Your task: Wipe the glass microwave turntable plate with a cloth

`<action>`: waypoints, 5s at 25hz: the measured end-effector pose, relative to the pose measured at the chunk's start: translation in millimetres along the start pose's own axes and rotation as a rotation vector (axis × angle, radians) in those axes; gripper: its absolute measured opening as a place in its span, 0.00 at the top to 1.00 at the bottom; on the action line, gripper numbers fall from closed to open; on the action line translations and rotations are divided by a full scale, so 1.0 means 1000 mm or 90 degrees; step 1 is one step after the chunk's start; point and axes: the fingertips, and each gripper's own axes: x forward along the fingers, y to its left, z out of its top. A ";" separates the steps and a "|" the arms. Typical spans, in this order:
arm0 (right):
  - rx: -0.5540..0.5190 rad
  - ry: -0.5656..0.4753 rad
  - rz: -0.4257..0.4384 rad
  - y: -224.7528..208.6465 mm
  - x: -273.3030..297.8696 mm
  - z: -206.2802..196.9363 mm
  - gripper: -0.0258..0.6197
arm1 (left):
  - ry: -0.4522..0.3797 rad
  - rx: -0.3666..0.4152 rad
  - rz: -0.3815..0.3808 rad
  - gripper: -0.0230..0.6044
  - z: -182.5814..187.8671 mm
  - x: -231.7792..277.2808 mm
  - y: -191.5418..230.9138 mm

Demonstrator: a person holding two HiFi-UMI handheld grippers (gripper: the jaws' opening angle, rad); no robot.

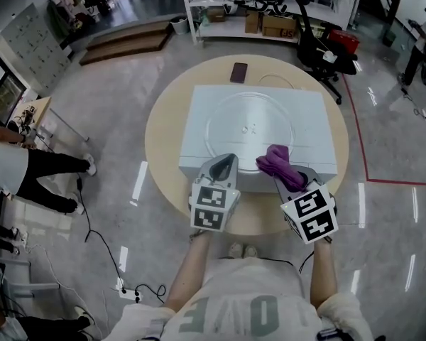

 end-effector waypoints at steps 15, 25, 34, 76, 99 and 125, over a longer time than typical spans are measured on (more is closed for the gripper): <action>0.018 -0.018 -0.131 -0.150 0.090 0.063 0.89 | 0.011 0.000 -0.005 0.97 -0.005 -0.001 -0.002; 0.014 0.003 -0.112 -0.127 0.070 0.039 0.89 | 0.008 0.001 0.002 0.97 -0.005 0.001 -0.002; 0.036 -0.017 -0.042 -0.034 0.001 -0.010 0.89 | 0.009 -0.002 0.015 0.97 -0.005 0.000 0.001; 0.040 -0.011 -0.133 -0.061 -0.001 -0.016 0.89 | 0.002 0.004 0.010 0.97 -0.001 0.000 0.001; 0.265 -0.324 -0.096 -0.021 -0.071 0.013 0.89 | -0.147 -0.080 0.043 0.97 0.033 -0.055 -0.009; 0.227 -0.367 0.007 0.178 -0.181 -0.006 0.89 | -0.194 -0.119 0.039 0.97 -0.037 -0.268 -0.010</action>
